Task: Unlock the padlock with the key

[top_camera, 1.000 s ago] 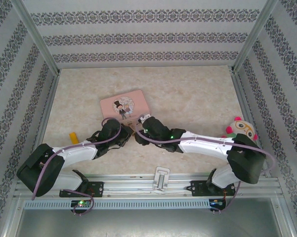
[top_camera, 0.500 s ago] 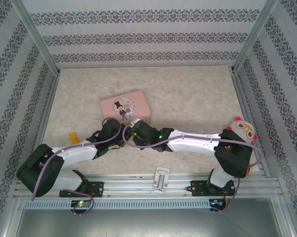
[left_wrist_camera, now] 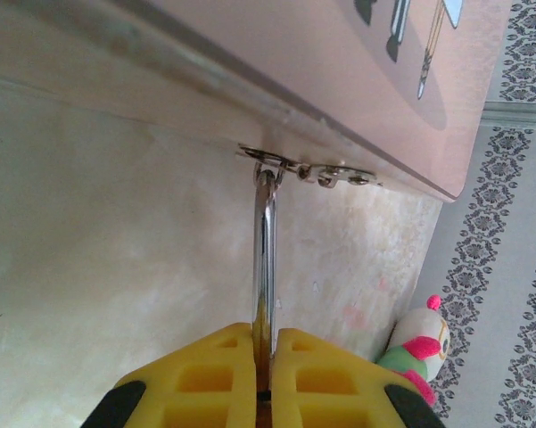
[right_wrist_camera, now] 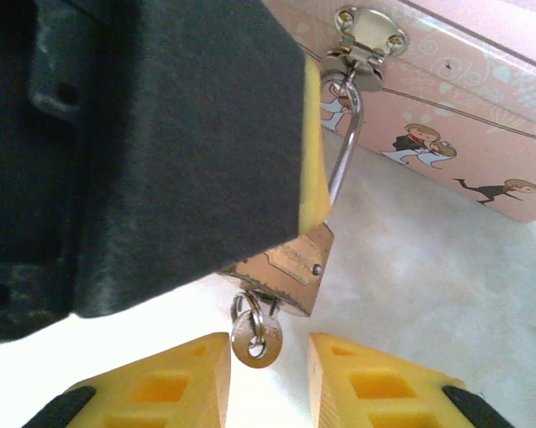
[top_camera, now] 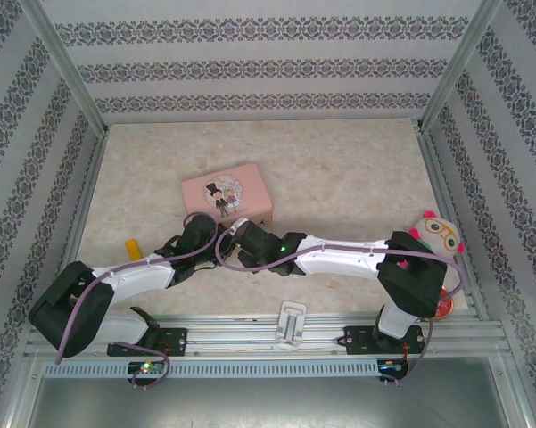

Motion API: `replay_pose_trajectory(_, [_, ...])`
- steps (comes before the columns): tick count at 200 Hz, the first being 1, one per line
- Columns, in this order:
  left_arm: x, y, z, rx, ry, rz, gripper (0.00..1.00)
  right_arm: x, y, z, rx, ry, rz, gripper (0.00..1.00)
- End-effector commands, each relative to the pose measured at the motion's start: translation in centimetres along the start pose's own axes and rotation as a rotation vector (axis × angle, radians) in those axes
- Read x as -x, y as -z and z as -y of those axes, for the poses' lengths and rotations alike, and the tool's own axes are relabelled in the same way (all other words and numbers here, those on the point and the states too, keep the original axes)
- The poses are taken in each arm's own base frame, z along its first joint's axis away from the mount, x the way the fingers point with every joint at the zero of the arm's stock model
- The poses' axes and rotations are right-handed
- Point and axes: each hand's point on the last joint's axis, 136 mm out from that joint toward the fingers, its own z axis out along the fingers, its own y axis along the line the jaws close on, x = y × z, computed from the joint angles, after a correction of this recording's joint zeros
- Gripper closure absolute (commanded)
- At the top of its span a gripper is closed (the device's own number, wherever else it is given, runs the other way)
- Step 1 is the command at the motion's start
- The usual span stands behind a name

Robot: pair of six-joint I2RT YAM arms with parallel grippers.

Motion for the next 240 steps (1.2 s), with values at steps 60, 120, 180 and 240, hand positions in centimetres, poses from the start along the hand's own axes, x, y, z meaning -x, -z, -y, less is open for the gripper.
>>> replay_pose_trajectory(60, [-1.2,0.2,0.2,0.016,0.007,-0.076,1.0,1.6,-1.0,1.0,-0.103,0.061,0.032,0.82])
replay_pose_trajectory(120, [-1.6,0.2,0.3,0.009,0.008,-0.102,1.0,2.7,-1.0,1.0,-0.046,0.006,0.107,1.0])
replay_pose_trajectory(180, [-1.6,0.2,-0.1,0.007,0.013,-0.1,1.0,3.0,-0.9,1.5,0.29,-0.42,0.172,1.0])
replay_pose_trajectory(240, [-1.8,0.2,-0.3,0.007,0.011,-0.105,1.0,5.2,0.2,3.6,0.559,-0.736,0.277,1.0])
